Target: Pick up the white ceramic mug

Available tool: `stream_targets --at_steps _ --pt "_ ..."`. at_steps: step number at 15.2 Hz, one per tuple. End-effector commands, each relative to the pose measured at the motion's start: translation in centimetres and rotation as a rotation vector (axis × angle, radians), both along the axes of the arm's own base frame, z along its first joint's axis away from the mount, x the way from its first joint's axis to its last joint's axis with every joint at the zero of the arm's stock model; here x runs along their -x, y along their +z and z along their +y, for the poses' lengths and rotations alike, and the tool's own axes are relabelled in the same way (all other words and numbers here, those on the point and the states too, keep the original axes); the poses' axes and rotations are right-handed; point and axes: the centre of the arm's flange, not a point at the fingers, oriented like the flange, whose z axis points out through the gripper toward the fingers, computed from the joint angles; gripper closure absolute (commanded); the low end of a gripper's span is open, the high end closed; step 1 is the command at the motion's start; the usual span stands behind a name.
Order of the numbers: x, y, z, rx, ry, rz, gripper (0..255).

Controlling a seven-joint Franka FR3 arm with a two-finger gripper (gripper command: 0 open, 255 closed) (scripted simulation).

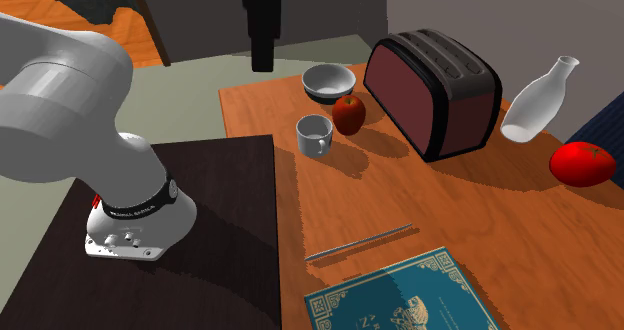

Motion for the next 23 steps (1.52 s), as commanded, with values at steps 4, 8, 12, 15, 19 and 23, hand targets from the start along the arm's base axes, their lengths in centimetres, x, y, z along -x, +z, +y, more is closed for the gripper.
stream_targets --at_steps 4,8,12,15,19,23 --pt "-0.5 -2.9 2.6 0.001 -0.004 -0.009 0" --pt "-1.2 -6.8 6.1 0.003 -0.009 -0.021 0" --pt "-1.9 -10.7 9.5 0.005 -0.014 -0.032 0" --pt "-2.5 -13.6 12.1 0.007 -0.018 -0.041 0" --pt "-3.4 -17.5 15.5 0.009 -0.023 -0.053 0" --pt "-4.3 -21.4 19.0 0.011 -0.028 -0.065 0"
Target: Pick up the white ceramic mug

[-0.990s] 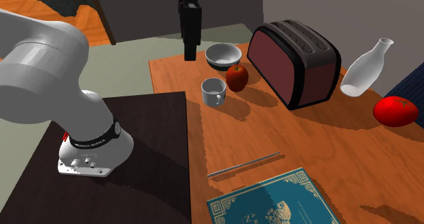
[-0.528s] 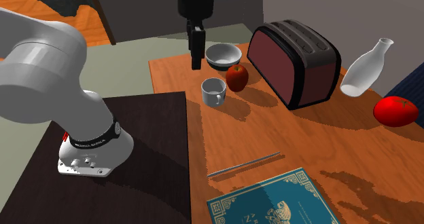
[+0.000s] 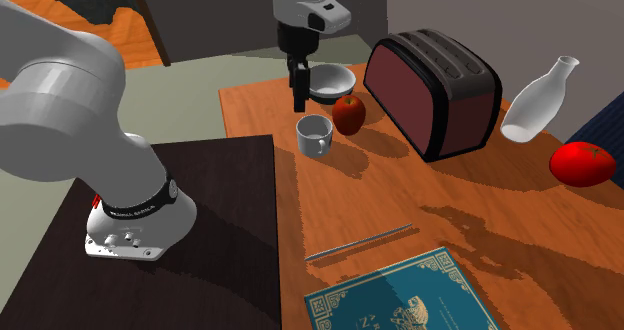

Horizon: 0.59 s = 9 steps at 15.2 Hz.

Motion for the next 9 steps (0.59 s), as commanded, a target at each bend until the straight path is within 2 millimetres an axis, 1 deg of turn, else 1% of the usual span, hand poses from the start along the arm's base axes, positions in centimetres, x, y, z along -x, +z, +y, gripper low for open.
stream_targets --at_steps 1,9 --pt "-0.5 -1.9 1.8 -0.001 -0.003 -0.008 0" --pt "-2.5 -9.7 8.6 0.003 -0.014 -0.031 0"
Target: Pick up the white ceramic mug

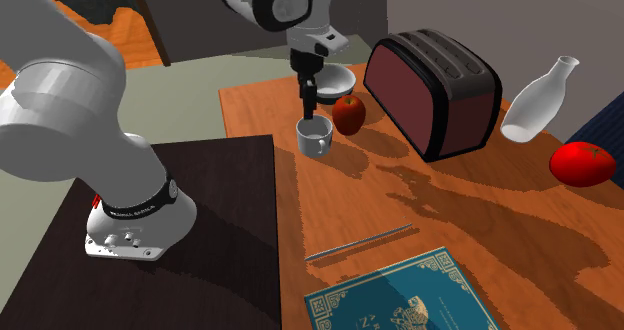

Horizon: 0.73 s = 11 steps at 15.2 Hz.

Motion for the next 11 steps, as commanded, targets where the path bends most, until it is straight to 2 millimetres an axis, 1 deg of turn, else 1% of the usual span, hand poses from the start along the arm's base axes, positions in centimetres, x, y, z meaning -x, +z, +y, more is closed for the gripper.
stream_targets --at_steps 1,6,7,11 --pt "-0.6 -2.0 1.7 -0.002 -0.005 -0.007 0" --pt "-2.0 -6.8 5.9 0.001 -0.011 -0.022 0" --pt "-2.2 -7.4 6.4 0.001 -0.012 -0.023 0" --pt "-2.2 -9.5 6.4 0.001 -0.012 -0.023 0"
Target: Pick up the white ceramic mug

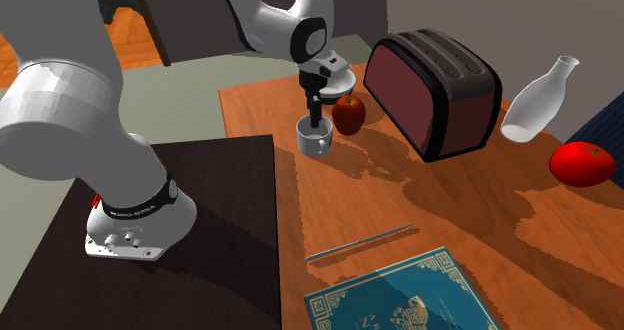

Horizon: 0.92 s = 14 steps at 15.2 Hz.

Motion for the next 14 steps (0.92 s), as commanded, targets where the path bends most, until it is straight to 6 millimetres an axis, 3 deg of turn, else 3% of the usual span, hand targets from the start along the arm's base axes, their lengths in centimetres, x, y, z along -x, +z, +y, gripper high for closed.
stream_targets --at_steps 1,5,6,14 --pt "0.0 -1.1 0.1 0.000 0.000 -0.001 0" --pt "0.0 -2.5 0.1 0.000 0.000 -0.001 0" --pt "0.0 -2.5 0.0 0.000 0.000 -0.001 255" --pt "-0.1 -2.5 0.1 0.000 0.000 -0.001 255"
